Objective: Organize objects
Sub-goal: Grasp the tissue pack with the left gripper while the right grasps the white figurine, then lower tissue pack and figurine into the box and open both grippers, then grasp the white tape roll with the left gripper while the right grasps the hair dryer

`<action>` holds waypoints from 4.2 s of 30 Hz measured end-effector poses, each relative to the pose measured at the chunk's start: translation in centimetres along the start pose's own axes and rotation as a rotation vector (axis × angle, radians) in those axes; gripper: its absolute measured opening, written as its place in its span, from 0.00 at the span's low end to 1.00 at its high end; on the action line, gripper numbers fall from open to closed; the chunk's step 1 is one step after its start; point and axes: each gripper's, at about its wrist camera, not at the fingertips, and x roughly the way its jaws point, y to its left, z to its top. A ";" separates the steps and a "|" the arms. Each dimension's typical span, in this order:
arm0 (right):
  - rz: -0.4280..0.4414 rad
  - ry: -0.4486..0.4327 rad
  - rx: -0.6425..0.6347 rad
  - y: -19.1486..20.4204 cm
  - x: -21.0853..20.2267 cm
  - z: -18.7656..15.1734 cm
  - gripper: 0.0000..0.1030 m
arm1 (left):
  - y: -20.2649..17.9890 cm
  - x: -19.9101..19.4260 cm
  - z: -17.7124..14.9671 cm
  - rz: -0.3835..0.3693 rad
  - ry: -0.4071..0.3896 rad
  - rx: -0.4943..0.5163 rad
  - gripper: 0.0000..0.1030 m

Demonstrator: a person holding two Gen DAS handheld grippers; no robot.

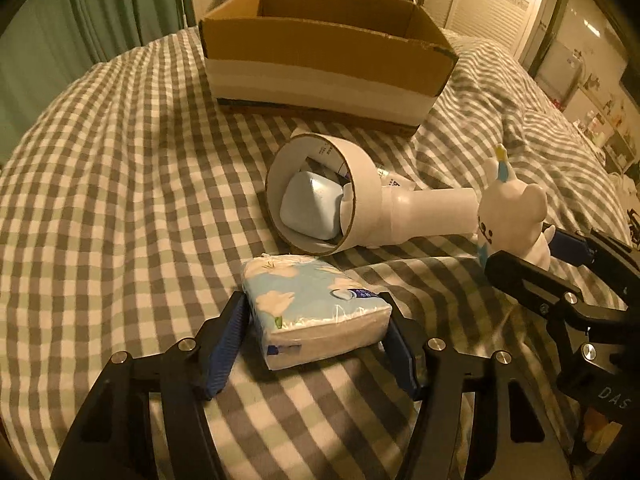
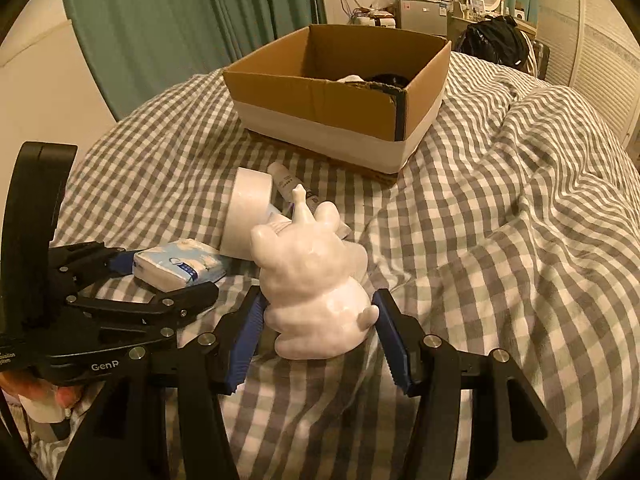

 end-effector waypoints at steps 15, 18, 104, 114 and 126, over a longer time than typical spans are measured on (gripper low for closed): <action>-0.007 -0.109 -0.014 1.8 -5.6 0.4 0.53 | -0.1 -5.5 0.0 -0.012 -0.111 -0.012 0.64; -0.022 -0.144 -0.020 2.0 -7.2 1.3 0.53 | -0.1 -6.8 0.6 -0.010 -0.143 -0.011 0.64; -0.093 -0.368 0.039 -6.4 -3.3 21.0 0.78 | 0.7 -2.0 18.7 0.010 -0.338 0.046 0.96; -0.125 -0.244 0.017 -5.6 -0.8 16.5 0.78 | 0.8 2.7 10.0 0.036 -0.172 0.081 0.96; -0.125 0.017 -0.056 -4.1 6.0 9.3 0.78 | 0.2 4.4 6.7 -0.101 -0.083 0.139 0.98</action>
